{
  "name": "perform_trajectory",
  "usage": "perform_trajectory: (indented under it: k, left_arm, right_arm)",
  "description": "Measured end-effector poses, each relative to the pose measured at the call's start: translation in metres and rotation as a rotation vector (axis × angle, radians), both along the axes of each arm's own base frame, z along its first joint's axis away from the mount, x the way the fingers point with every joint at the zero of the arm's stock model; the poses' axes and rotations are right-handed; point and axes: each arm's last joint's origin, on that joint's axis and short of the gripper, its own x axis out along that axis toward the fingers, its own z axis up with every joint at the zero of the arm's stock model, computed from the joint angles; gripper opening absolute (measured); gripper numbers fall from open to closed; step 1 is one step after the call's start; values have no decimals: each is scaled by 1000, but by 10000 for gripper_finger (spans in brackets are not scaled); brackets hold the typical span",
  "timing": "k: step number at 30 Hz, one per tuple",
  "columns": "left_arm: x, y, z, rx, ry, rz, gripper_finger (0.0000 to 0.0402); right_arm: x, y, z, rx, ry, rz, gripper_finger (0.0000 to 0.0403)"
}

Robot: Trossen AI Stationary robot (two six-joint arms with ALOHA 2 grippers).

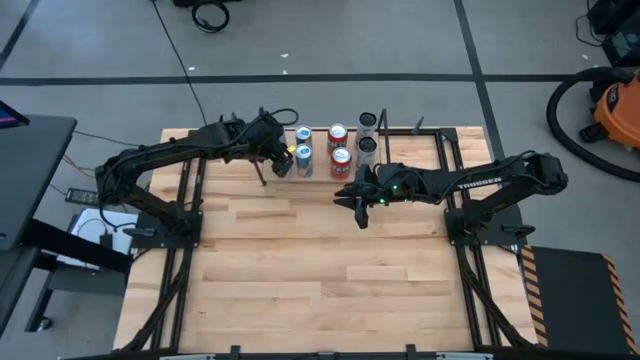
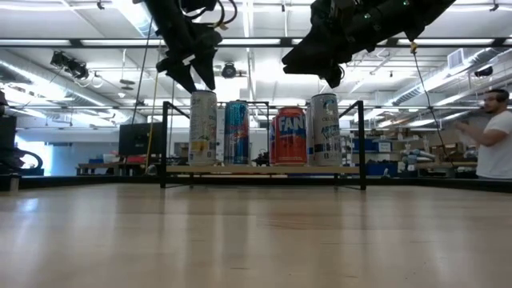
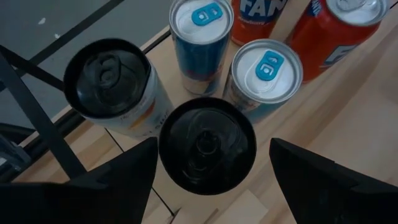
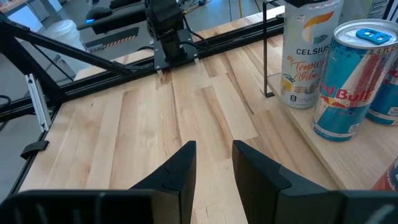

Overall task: Place canned beverage on shelf
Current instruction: Adjust the white yellow soda can on the shelf

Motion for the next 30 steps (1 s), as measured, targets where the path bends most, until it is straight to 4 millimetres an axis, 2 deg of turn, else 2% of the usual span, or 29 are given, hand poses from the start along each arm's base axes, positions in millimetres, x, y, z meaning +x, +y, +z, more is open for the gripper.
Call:
perform_trajectory:
  k: [11, 18, 24, 30]
  left_arm:
    - [9, 4, -14, -17, 56, -4, 312]
    - [9, 4, -14, 3, 70, -28, 308]
    - [8, 5, -14, 9, 91, -43, 279]
    - [1, 16, -14, -12, 108, -50, 255]
  right_arm:
    - [0, 0, 0, 3, 0, 7, 113]
    - [0, 0, 0, -4, 0, 10, 113]
    - [0, 0, 0, -4, 0, 10, 113]
    - [0, 0, 0, -4, 0, 10, 113]
